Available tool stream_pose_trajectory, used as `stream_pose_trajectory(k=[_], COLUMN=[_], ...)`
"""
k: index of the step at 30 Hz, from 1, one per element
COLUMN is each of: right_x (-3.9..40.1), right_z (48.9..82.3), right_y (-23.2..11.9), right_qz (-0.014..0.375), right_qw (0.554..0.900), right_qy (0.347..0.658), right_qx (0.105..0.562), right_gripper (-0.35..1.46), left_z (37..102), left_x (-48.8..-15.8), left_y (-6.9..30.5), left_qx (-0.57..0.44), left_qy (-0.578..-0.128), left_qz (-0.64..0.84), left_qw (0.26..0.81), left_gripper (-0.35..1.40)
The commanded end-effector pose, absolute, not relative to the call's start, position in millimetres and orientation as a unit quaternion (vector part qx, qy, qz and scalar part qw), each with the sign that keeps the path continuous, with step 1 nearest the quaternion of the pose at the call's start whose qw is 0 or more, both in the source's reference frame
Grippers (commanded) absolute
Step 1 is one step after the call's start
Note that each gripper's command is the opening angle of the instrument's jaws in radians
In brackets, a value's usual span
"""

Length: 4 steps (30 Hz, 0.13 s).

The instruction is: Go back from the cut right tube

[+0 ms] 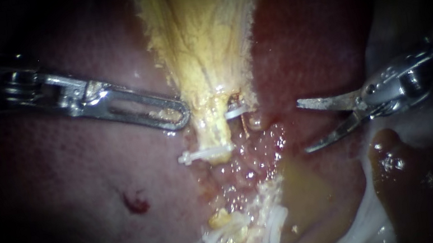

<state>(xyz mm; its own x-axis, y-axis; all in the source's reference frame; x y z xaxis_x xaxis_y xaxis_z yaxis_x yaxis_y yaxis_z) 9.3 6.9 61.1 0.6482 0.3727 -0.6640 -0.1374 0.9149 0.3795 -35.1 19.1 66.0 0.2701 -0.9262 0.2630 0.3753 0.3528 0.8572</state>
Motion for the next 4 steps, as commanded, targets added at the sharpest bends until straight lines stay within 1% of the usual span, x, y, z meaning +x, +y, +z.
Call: stream_pose_trajectory(k=[1, 4], right_x=[9.3, 9.3], right_z=[61.1, 61.1], right_y=[6.9, 6.9], right_qz=[0.142, 0.142], right_qw=[0.895, 0.895], right_qy=[0.395, 0.395], right_qx=[0.149, 0.151], right_gripper=[1.45, 1.45], left_z=[66.0, 65.9], left_x=[-35.1, -35.1], left_y=[19.1, 19.1], left_qx=[0.345, 0.345], left_qy=[-0.400, -0.402], left_qz=[-0.453, -0.453], left_qw=[0.718, 0.717], left_gripper=[-0.35, -0.35])
